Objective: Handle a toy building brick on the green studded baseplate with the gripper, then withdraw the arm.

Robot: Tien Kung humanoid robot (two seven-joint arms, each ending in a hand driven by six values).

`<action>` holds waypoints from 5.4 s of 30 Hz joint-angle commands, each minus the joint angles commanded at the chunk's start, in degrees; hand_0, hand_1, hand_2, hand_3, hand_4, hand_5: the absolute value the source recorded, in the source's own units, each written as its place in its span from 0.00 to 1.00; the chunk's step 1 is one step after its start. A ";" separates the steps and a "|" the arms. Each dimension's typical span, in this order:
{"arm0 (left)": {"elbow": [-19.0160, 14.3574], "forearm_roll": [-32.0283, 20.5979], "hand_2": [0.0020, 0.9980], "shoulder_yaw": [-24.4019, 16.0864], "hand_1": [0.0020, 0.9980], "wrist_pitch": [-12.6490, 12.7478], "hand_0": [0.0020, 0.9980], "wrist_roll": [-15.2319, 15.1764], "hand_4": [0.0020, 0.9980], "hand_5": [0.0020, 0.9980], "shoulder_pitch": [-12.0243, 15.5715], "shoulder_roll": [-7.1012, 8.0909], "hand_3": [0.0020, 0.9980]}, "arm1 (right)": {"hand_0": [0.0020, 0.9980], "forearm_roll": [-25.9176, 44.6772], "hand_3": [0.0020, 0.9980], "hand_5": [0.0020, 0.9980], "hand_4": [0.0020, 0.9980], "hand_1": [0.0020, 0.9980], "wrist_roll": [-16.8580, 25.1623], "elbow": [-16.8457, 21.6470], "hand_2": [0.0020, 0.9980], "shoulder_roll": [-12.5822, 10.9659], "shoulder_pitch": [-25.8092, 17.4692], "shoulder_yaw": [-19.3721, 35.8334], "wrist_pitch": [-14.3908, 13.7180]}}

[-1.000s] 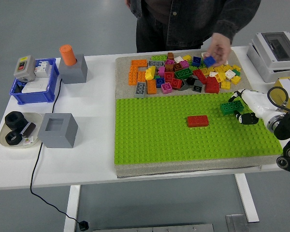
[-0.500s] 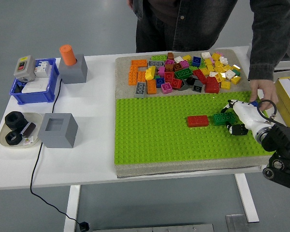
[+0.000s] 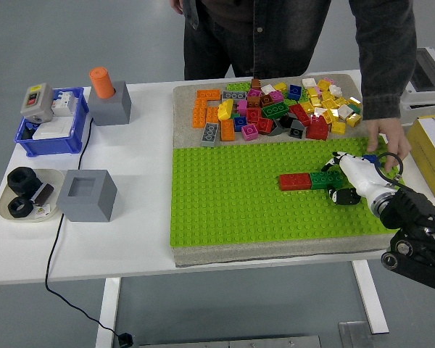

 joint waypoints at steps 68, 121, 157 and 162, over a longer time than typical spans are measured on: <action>0.01 0.45 0.84 -0.40 0.84 0.11 0.81 0.01 0.95 0.61 -0.05 0.25 0.88 | 1.00 3.39 0.70 0.12 0.66 0.97 2.26 1.56 1.00 -1.31 0.48 -0.90 0.59; 0.05 0.40 0.83 -0.35 0.84 0.01 0.81 -0.23 0.94 0.61 -0.08 0.12 0.86 | 1.00 7.88 0.66 0.74 0.63 0.96 5.09 9.40 1.00 -5.98 -2.59 1.60 -0.69; 0.06 0.53 0.83 -0.35 0.84 0.04 0.81 -0.74 0.94 0.61 -0.04 0.03 0.86 | 1.00 10.92 0.65 0.74 0.64 0.94 6.09 3.95 0.98 -2.96 -0.50 -1.82 -0.58; 0.06 0.57 0.83 -0.35 0.84 0.02 0.81 -0.80 0.94 0.61 -0.01 -0.02 0.86 | 1.00 11.65 0.65 0.74 0.64 0.94 6.42 3.22 0.98 -2.39 -0.58 -1.75 -0.75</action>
